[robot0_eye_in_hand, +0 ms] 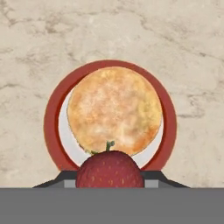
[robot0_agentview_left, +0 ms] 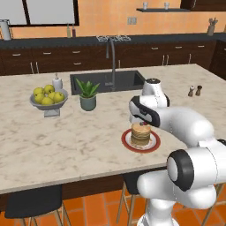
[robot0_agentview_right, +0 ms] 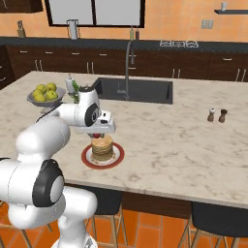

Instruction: Take the strawberry from the fridge and place it on top of the pancake, located on the dining counter.

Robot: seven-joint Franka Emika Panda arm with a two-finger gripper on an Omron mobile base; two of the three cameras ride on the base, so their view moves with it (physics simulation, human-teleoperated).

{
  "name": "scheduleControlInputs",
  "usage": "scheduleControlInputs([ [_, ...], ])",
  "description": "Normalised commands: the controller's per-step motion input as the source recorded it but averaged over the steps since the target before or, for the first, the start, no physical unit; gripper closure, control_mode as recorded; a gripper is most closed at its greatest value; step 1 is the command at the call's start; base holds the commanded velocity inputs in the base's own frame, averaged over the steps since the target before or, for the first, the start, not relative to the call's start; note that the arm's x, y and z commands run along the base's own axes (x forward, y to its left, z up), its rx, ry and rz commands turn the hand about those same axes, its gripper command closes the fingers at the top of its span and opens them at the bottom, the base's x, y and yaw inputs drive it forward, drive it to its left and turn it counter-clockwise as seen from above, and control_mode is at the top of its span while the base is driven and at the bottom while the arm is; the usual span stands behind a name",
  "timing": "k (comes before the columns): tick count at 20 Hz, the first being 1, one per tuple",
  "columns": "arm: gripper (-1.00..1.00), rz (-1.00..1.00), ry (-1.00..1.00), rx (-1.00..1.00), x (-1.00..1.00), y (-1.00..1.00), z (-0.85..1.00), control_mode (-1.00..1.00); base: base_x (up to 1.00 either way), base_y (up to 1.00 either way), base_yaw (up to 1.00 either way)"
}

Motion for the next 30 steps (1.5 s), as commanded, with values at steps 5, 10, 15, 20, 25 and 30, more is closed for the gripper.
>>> scheduleControlInputs([
  [5,1.00,0.00,0.02,0.00,0.37,0.00,-0.29,-1.00,0.00,0.00,0.00],
  [10,1.00,0.00,0.00,0.00,0.09,0.00,-0.25,-1.00,0.00,0.00,0.00],
  [15,1.00,0.00,0.00,0.00,0.32,0.00,-0.12,-1.00,0.00,0.00,0.00],
  [20,1.00,0.00,0.00,0.00,0.16,0.00,-0.24,-1.00,0.00,0.00,0.00],
  [25,1.00,0.00,0.00,0.00,0.03,0.00,-0.31,-1.00,0.00,0.00,0.00],
  [30,1.00,0.00,-0.01,0.00,-0.41,-0.07,-0.30,-1.00,0.00,0.00,0.00],
])
